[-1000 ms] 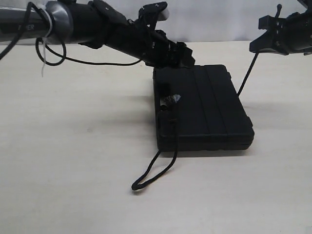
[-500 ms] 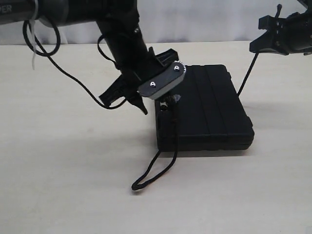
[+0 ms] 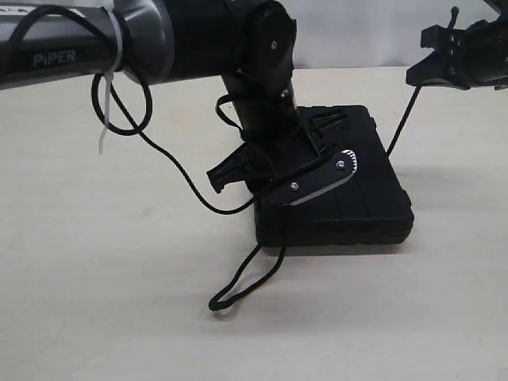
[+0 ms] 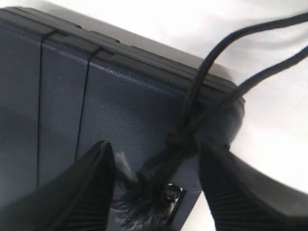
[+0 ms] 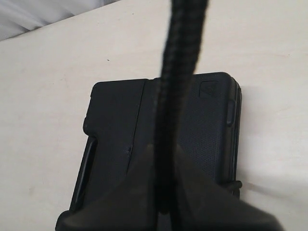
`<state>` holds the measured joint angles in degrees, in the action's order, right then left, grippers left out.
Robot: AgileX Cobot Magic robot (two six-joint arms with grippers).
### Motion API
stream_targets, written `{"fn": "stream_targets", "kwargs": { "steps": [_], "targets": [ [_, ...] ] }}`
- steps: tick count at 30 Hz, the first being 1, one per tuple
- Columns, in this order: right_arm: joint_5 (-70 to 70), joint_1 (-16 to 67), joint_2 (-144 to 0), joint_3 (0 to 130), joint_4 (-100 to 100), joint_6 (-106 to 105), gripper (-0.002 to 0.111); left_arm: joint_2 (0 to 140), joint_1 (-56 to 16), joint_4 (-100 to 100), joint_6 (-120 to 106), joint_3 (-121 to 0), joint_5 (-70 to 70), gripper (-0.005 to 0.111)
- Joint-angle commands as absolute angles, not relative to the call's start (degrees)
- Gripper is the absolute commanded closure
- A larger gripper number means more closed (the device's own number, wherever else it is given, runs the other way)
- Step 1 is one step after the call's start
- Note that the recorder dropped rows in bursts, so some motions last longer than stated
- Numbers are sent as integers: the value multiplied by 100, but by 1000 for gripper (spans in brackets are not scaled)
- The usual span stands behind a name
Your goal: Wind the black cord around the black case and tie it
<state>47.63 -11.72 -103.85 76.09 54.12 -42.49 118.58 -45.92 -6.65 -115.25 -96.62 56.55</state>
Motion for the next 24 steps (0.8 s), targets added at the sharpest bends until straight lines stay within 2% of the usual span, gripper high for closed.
{"fn": "stream_targets", "kwargs": {
  "steps": [1, 10, 12, 19, 24],
  "targets": [
    [4787, -1189, -10315, 7625, 5455, -4271, 104, 12064, -4599, -316, -11540, -9671, 5684, 55],
    [4700, -1189, -10315, 7625, 5455, -4271, 104, 12358, -4599, -224, -11540, -9671, 5314, 56],
    [4657, -1189, -10315, 7625, 5455, -4271, 104, 12358, -4599, -224, -11540, -9671, 5286, 64],
    [4633, -1189, -10315, 7625, 5455, -4271, 104, 12358, -4599, -358, -10423, -9671, 5180, 105],
    [4633, -1189, -10315, 7625, 5455, -4271, 104, 12358, -4586, -216, -8524, -9671, 4683, 107]
  ]
}}
